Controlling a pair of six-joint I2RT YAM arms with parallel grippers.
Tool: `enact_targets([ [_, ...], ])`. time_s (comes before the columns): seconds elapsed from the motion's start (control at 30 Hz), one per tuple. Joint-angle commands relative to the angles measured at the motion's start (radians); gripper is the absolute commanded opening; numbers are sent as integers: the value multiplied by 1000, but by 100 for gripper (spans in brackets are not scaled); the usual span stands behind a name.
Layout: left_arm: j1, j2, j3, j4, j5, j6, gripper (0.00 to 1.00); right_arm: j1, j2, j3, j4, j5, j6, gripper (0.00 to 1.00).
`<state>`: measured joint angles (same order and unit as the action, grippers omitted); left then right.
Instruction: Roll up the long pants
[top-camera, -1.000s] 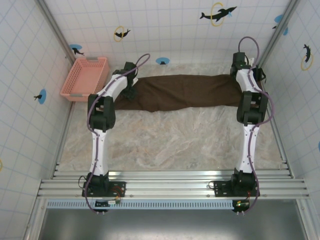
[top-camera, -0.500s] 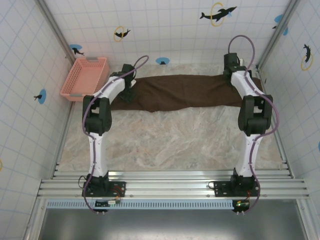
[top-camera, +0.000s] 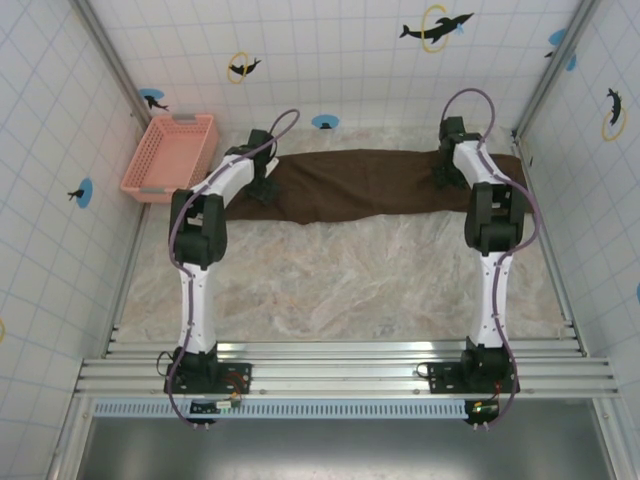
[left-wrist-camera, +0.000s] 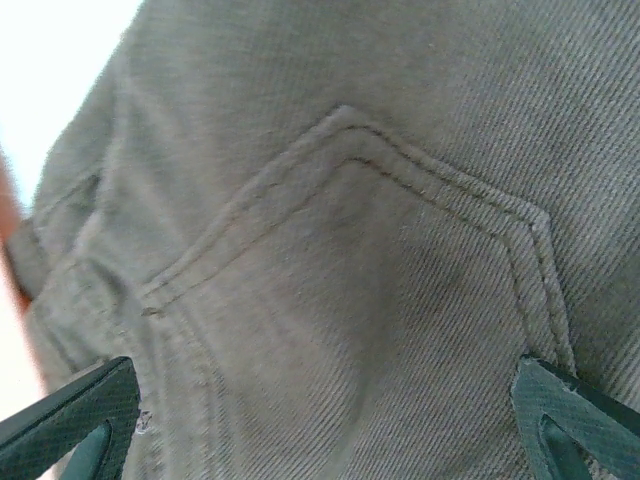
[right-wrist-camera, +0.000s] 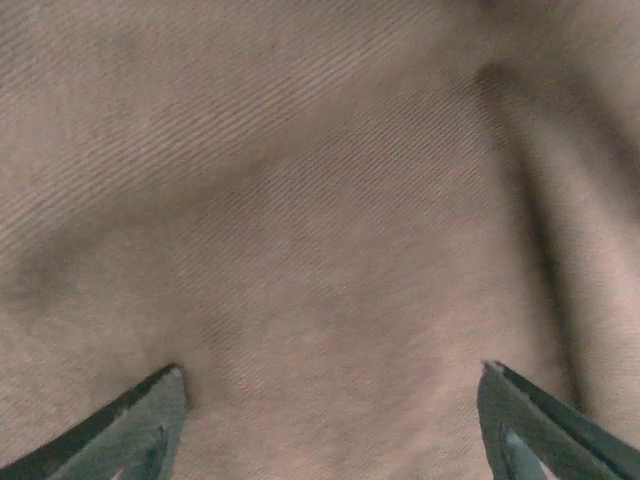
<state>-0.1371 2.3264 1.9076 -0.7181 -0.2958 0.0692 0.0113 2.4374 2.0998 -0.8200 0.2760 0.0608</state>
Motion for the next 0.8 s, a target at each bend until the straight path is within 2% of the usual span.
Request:
enact_targets([
  [0.0,-2,85,99,-118,14,-40,97,-20,78,58,-146,-69,-22,77],
  [0.2,-1,161,254,-319,-1,-38,97,-20,56,78,-277,-30,-23,78],
  [0.33,-1,156,250,-405,33,-14,97,-27,-16,-58,-279,-31,-13,76],
  [0.47,-2,76,103,-403,51,4,98,-38,-134,-273,-211,-34,6,76],
  [0.77,-4,-211,-335,-323,152,-28,98,-57,-375,-624,-126,-16,19,75],
])
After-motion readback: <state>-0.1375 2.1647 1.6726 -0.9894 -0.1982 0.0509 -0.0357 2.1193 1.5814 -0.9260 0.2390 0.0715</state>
